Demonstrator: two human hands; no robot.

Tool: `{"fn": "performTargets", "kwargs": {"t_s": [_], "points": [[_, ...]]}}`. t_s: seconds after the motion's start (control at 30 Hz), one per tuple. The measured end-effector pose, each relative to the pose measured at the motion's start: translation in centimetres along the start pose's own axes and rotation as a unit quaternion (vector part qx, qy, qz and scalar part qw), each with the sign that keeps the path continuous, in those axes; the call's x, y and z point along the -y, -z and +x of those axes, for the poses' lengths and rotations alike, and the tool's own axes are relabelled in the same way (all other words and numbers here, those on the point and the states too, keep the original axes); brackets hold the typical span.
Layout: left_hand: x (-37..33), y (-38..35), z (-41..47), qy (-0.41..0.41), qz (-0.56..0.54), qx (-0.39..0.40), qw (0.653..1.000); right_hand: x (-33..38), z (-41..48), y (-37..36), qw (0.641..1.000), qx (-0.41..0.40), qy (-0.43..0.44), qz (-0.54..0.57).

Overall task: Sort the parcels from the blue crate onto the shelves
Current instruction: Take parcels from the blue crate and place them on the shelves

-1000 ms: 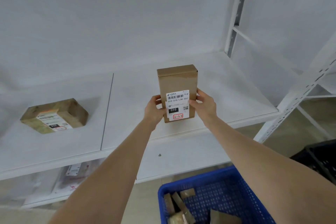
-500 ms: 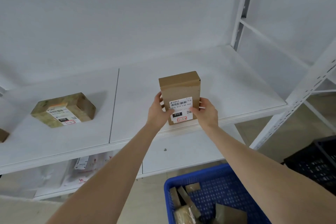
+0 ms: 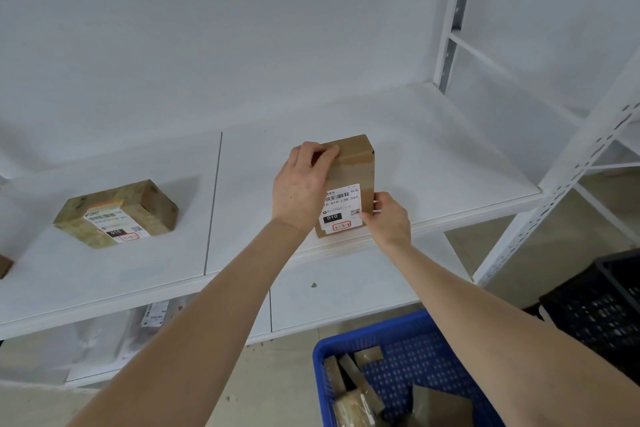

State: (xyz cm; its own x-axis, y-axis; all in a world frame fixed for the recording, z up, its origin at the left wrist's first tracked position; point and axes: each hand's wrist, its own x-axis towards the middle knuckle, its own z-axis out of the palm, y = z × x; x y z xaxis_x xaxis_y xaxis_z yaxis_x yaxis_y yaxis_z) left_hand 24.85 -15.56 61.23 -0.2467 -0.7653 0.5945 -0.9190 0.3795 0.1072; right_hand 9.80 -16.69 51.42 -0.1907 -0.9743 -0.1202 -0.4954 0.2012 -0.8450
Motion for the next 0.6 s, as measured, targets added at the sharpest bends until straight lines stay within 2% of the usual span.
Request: {"fn": "performTargets", "kwargs": {"t_s": [0.3, 0.6], "points": [[0.1, -0.6, 0.1, 0.022, 0.019, 0.022, 0.999, -0.3, 0.7, -0.7, 0.996, -0.011, 0.021, -0.091], [-1.9, -1.7, 1.9, 0.024, -0.015, 0.047, 0.998, -0.9, 2.2, 1.0, 0.993, -0.051, 0.021, -0.107]]}}
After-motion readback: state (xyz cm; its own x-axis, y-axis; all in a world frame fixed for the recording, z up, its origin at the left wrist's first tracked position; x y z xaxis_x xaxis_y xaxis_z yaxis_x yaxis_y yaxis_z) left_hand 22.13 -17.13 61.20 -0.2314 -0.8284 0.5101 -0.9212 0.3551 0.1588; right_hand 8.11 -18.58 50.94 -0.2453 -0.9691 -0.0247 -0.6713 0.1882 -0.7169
